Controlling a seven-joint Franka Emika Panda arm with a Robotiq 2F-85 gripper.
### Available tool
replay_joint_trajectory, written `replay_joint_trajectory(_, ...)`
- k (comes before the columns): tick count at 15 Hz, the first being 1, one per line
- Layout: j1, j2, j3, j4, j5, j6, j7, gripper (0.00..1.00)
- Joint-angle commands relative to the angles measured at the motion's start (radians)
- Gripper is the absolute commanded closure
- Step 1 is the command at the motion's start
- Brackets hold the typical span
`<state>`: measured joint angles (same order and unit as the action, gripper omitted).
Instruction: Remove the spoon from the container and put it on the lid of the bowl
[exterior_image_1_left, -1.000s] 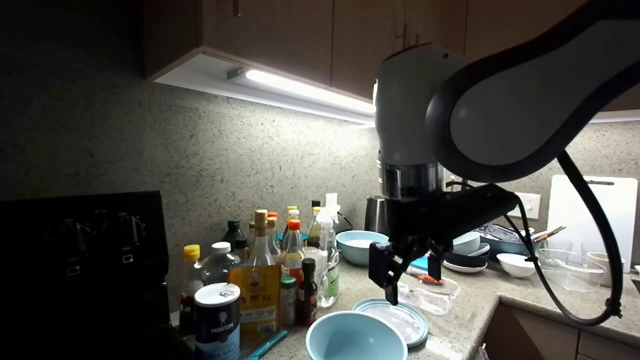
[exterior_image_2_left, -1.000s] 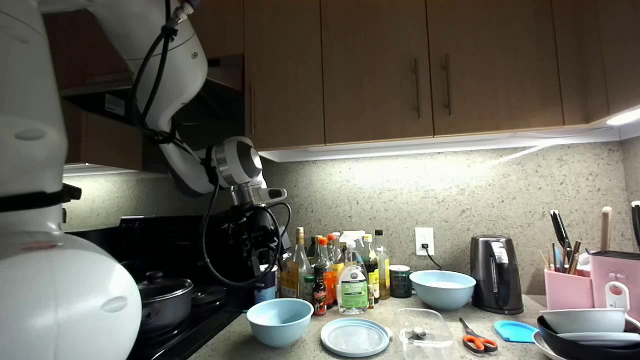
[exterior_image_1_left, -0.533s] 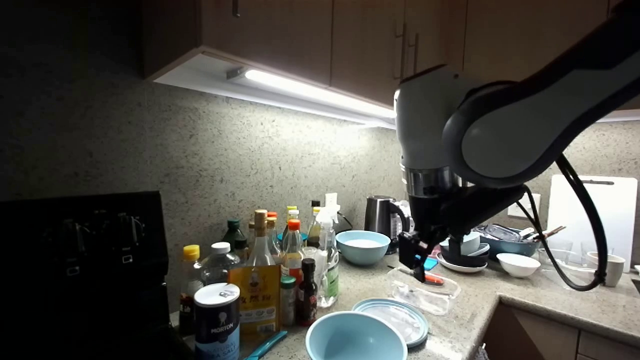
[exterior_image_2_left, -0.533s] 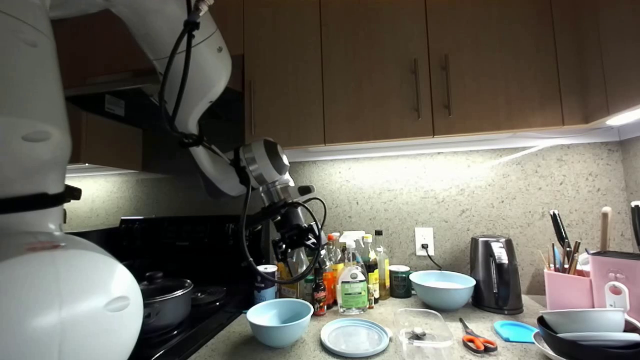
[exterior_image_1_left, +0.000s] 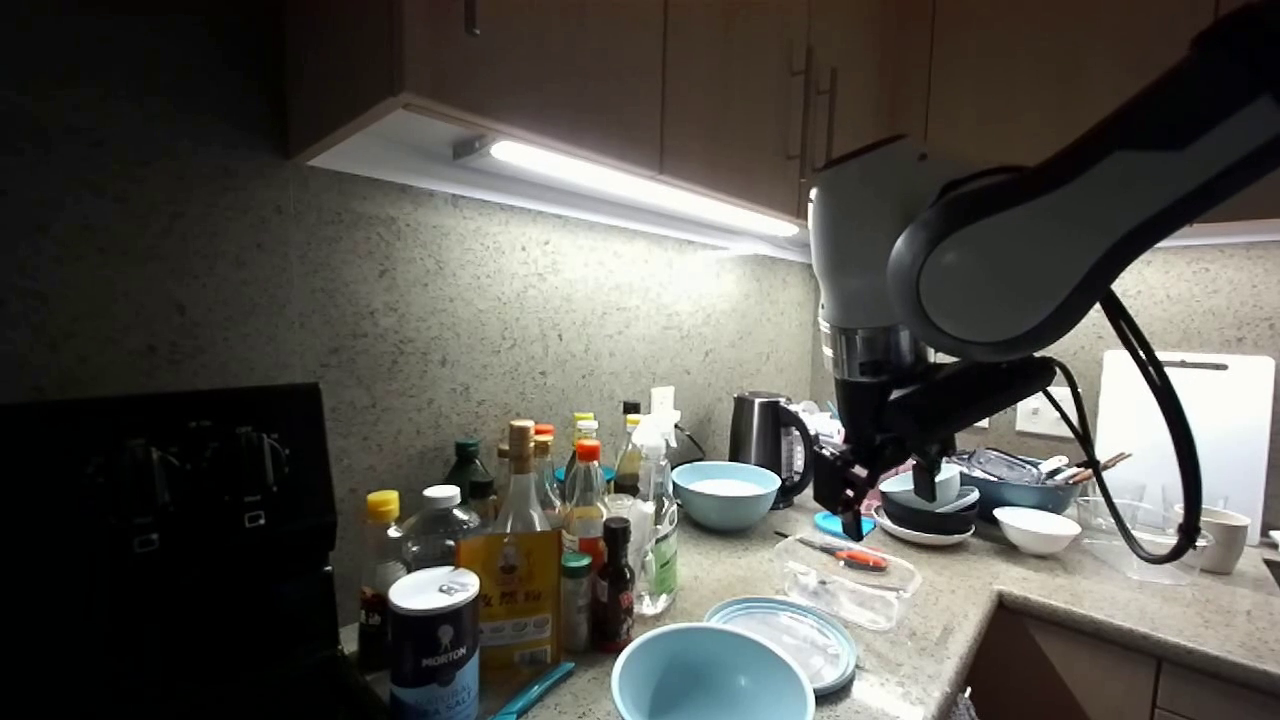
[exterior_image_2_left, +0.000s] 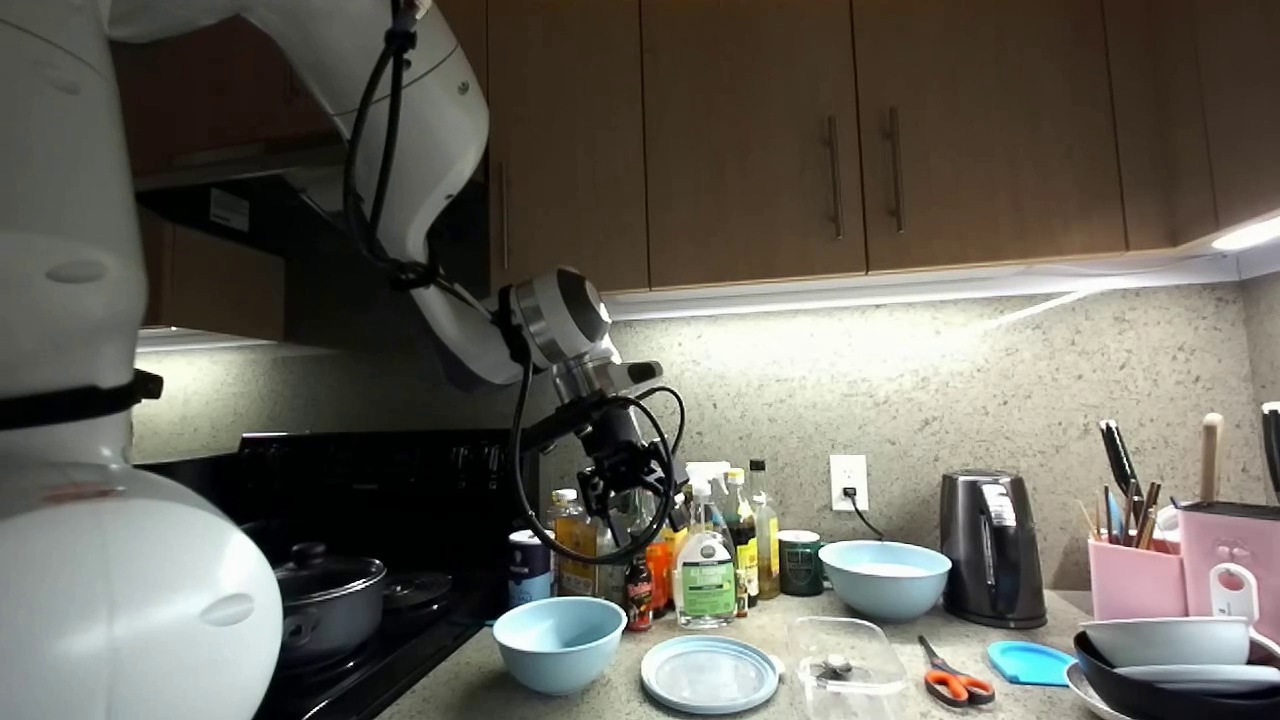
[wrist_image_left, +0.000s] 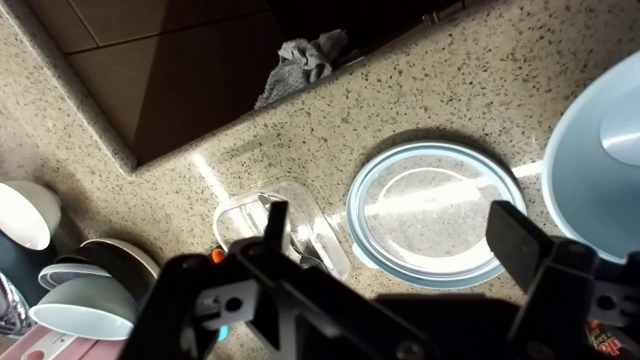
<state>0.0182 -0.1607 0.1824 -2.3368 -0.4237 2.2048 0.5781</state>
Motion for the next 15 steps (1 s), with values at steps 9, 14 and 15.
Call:
replay_joint_trajectory(9,-0.022,0.337,-0.170,0.273,0.035,-0.040,-0.528,0.00)
replay_joint_trajectory(14,-0.005,0.369,-0.191,0.295,0.018,-0.032,-0.479,0.00)
replay_joint_trajectory(15,-0.003,0.372,-0.191,0.299,0.018,-0.036,-0.479,0.00)
